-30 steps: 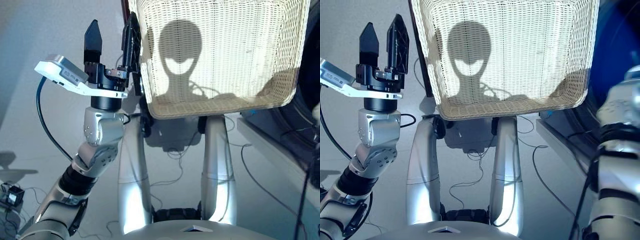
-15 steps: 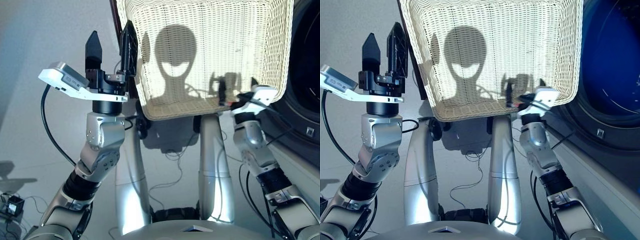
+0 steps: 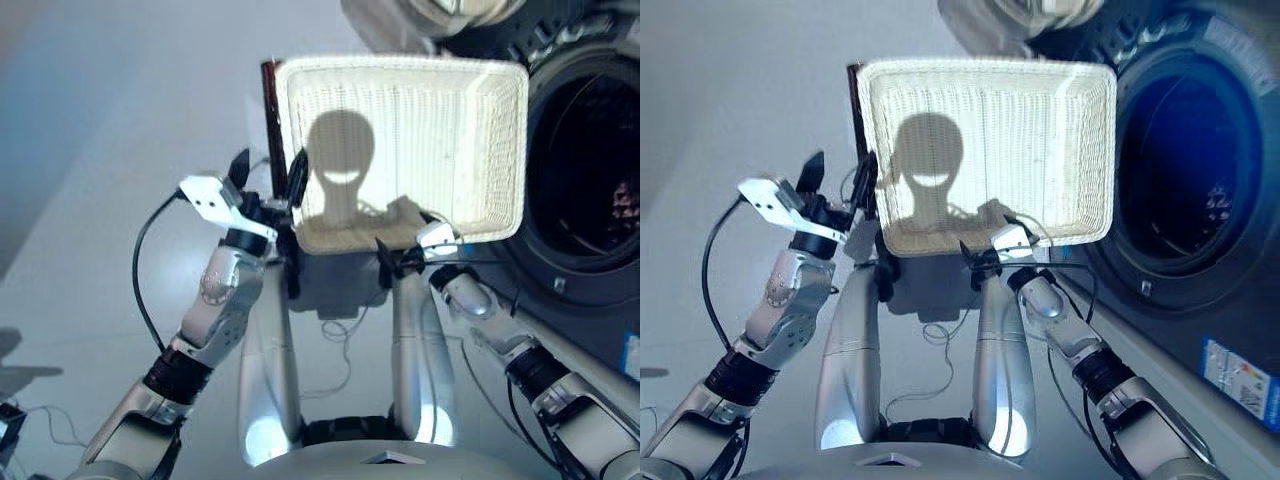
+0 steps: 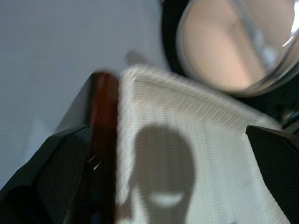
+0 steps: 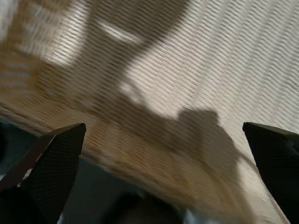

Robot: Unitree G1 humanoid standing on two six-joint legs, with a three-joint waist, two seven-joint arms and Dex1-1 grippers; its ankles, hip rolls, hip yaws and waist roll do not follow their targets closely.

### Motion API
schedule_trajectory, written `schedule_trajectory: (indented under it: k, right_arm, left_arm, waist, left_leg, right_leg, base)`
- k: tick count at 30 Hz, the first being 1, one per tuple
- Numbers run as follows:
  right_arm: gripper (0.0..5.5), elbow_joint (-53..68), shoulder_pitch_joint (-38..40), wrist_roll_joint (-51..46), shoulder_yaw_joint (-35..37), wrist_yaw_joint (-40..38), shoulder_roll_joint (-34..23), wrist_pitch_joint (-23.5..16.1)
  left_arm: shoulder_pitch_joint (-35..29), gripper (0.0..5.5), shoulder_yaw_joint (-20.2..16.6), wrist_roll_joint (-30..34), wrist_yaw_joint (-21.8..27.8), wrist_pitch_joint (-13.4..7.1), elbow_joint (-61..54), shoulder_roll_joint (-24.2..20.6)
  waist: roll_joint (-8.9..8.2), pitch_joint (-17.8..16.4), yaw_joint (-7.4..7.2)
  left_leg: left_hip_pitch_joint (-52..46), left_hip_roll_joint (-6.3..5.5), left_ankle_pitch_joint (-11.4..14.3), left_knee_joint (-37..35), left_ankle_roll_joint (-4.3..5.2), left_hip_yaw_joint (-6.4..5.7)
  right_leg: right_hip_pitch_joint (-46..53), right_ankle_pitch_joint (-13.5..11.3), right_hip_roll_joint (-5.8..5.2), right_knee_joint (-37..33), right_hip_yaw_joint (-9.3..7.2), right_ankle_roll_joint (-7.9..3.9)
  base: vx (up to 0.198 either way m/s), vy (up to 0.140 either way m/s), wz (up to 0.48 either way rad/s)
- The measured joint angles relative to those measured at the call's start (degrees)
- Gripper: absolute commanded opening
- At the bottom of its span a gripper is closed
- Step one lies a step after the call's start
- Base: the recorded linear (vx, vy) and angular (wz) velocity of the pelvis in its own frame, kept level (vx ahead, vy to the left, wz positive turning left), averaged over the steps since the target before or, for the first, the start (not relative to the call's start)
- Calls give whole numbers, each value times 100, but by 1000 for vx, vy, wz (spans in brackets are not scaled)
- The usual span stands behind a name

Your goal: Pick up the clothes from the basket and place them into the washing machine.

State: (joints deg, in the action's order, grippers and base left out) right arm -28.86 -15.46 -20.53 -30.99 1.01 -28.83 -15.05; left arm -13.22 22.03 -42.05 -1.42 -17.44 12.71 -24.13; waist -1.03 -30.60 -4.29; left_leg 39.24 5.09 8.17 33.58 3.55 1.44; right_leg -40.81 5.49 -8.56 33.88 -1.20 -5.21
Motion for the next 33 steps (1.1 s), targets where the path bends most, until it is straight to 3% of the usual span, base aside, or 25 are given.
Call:
schedule_trajectory:
  k: [4,9,11,14,17,21,25,28,33]
  right_arm:
    - [550,-375,200,75,197,14,155,1]
    - [550,-1161,441,113,623,96,709,87]
    - [550,-1422,571,108,903,169,860,99]
    - [550,-1951,909,104,1202,244,946,213]
    - [550,-2411,1367,105,1357,370,967,289]
    - [550,-3011,1721,-215,1969,557,1210,456]
    - [550,-3406,1837,-615,2210,724,1382,586]
    - [550,-3742,1961,-804,2365,781,1416,678]
    - [550,-4016,2190,-801,2427,795,1433,781]
  left_arm:
    - [176,550,-126,406,222,58,1129,233]
    - [398,550,-340,1083,379,47,2376,461]
    - [524,550,-595,1332,481,41,2732,492]
    - [883,550,-1015,1604,534,158,3427,555]
    - [1254,550,-1330,1916,552,254,4113,642]
    - [1565,550,-1409,2621,542,284,4448,683]
    - [1601,550,-1661,2762,546,379,5059,752]
    - [1752,550,-1558,2944,565,450,5229,779]
    - [2020,550,-1558,3113,738,606,5525,799]
  waist:
    - [-47,26,-5]
    - [-82,108,45]
    - [-78,163,56]
    - [-82,595,86]
    - [-73,1176,104]
    - [-95,1777,126]
    - [-204,2127,127]
    - [-208,2390,123]
    - [-209,2717,136]
  left_leg:
    - [-1002,15,-154,-755,18,16]
    - [-2444,0,-549,-2051,32,36]
    - [-2912,-8,-711,-2537,27,53]
    - [-3428,-27,-909,-3213,23,165]
    - [-3892,-38,-963,-3647,31,187]
    - [-4181,-17,-962,-3840,41,197]
    - [-4285,-22,-939,-3876,57,198]
    - [-4358,-16,-916,-3889,87,193]
    - [-4365,-5,-921,-3890,55,175]
  right_leg:
    - [1013,-170,4,-719,-148,-6]
    - [2475,-531,6,-2020,-367,-17]
    - [2979,-728,19,-2568,-436,-40]
    - [3522,-1018,31,-3347,-480,-71]
    - [4023,-1109,40,-3847,-550,-96]
    - [4234,-1067,65,-3881,-584,-148]
    - [4337,-1007,58,-3884,-634,-105]
    - [4437,-994,60,-3895,-657,-100]
    - [4459,-947,60,-3911,-663,-110]
  base:
    - [104,34,-11]
    - [181,58,28]
    - [179,75,13]
    - [174,46,-67]
    - [160,32,-19]
    - [147,23,1]
    - [102,13,-4]
    - [60,12,28]
    - [50,11,16]
